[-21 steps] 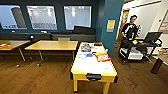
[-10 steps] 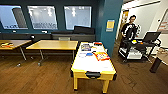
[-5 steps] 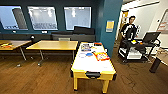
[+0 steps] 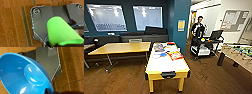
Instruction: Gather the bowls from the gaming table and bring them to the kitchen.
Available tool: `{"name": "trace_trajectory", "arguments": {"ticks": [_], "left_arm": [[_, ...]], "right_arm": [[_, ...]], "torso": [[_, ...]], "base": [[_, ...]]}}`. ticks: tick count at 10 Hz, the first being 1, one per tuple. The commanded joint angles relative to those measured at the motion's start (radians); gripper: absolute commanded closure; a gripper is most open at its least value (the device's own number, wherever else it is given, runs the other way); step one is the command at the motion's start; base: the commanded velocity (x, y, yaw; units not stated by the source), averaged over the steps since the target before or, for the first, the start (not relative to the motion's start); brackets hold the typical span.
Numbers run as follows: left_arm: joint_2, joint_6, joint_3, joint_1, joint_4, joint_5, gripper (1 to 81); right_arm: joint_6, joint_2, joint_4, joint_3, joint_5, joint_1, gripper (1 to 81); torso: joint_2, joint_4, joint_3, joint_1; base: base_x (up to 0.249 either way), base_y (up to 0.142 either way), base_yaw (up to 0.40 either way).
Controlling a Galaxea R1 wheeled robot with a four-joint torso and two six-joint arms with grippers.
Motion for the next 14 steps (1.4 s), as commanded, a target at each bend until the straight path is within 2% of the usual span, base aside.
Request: {"name": "trace_trajectory", "arguments": {"ticks": [1, 14], "left_arm": [[-0.011, -0.006, -0.003, -0.037, -0.008, 0.054, 81.1], [0.015, 0.006, -0.031, -0.039, 0.025, 0.05, 81.1]], "right_arm": [[-0.004, -0.014, -0.009, 0.001, -0.046, 0.038, 81.1], [-0.004, 0.012, -0.009, -0.017, -0.046, 0.027, 81.1]], "torso": [[0.0, 0.0, 0.0, 0.0], [0.0, 0.0, 0.0, 0.0]], "base": [[0.0, 0.0, -0.396], [0.0, 0.0, -0.396]]}}
